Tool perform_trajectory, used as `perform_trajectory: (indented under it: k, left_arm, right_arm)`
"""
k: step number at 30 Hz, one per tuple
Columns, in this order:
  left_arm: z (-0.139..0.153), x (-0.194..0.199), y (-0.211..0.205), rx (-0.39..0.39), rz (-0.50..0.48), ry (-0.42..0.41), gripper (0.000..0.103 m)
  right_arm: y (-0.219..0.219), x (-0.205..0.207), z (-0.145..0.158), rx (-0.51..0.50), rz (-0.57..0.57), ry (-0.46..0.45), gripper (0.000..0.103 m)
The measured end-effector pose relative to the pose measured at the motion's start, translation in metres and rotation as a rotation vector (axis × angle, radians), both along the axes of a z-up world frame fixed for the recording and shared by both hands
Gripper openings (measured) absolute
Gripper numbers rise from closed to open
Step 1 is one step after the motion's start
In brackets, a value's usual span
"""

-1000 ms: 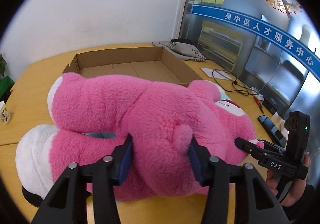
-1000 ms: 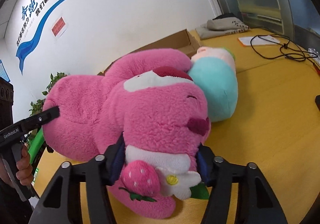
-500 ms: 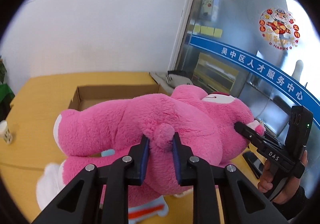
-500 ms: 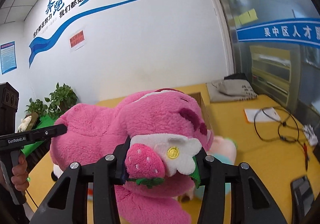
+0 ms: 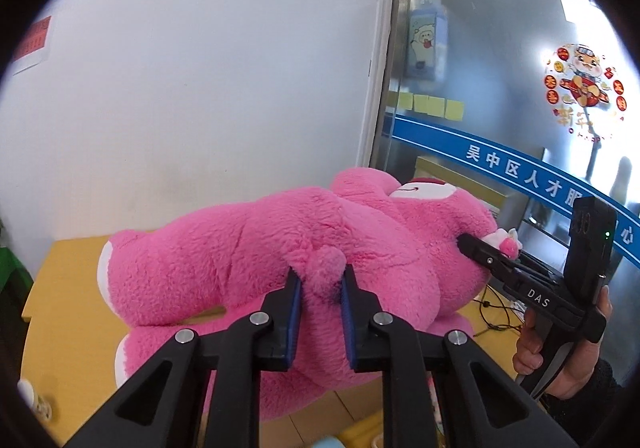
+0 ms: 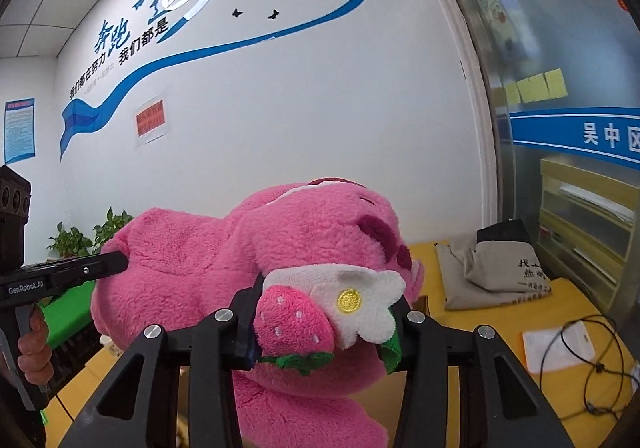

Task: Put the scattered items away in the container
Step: 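Close the left gripper on the pink bear's body while the right gripper grips its flower ornament, then carry the pink bear with both grippers into the cardboard box and open them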

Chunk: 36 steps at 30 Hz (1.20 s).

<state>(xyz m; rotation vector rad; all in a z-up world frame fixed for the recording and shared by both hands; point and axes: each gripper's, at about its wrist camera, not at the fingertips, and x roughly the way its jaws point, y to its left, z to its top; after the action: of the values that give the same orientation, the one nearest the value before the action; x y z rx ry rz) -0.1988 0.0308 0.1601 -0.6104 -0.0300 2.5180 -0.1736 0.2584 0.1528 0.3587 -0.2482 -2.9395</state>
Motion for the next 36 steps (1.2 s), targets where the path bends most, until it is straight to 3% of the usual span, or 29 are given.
perform_trajectory:
  k: [4,8,13,17,19,26,29,33,35,36]
  left_arm:
    - [-0.015,-0.056,0.013,0.002,-0.005,-0.052,0.016]
    - [-0.052,-0.107,0.028,-0.022,-0.016,-0.124,0.016]
    - [-0.137,-0.158,0.039,-0.030,-0.034,-0.294,0.015]
    - [-0.215,-0.182,0.055,-0.122,-0.037,-0.470,0.015]
    - [-0.235,-0.184,0.063,-0.151,-0.060,-0.494,0.014]
    - [-0.228,-0.191,0.066,-0.145,-0.010,-0.465,0.014]
    - [-0.226,-0.187,0.064,-0.169,-0.003,-0.454,0.016]
    - [-0.210,-0.190,0.060,-0.188,0.006,-0.452,0.023]
    - [-0.194,-0.178,0.048,-0.210,0.023,-0.420,0.023]
    - [-0.186,-0.169,0.040,-0.233,0.042,-0.404,0.023]
  right_arm:
    - [0.011,-0.058,-0.008,-0.015,-0.001,-0.039,0.047]
    - [0.025,-0.109,-0.035,-0.018,-0.030,-0.102,0.047]
    - [0.040,-0.156,-0.099,-0.040,-0.064,-0.241,0.047]
    - [0.045,-0.179,-0.158,-0.022,-0.089,-0.387,0.047]
    - [0.048,-0.186,-0.181,-0.017,-0.104,-0.452,0.047]
    - [0.058,-0.196,-0.190,-0.038,-0.137,-0.527,0.047]
    - [0.052,-0.199,-0.191,0.020,-0.156,-0.517,0.051]
    - [0.060,-0.207,-0.194,0.060,-0.179,-0.543,0.076]
    - [0.065,-0.196,-0.182,0.030,-0.145,-0.556,0.081]
    - [0.067,-0.184,-0.172,0.007,-0.106,-0.547,0.091]
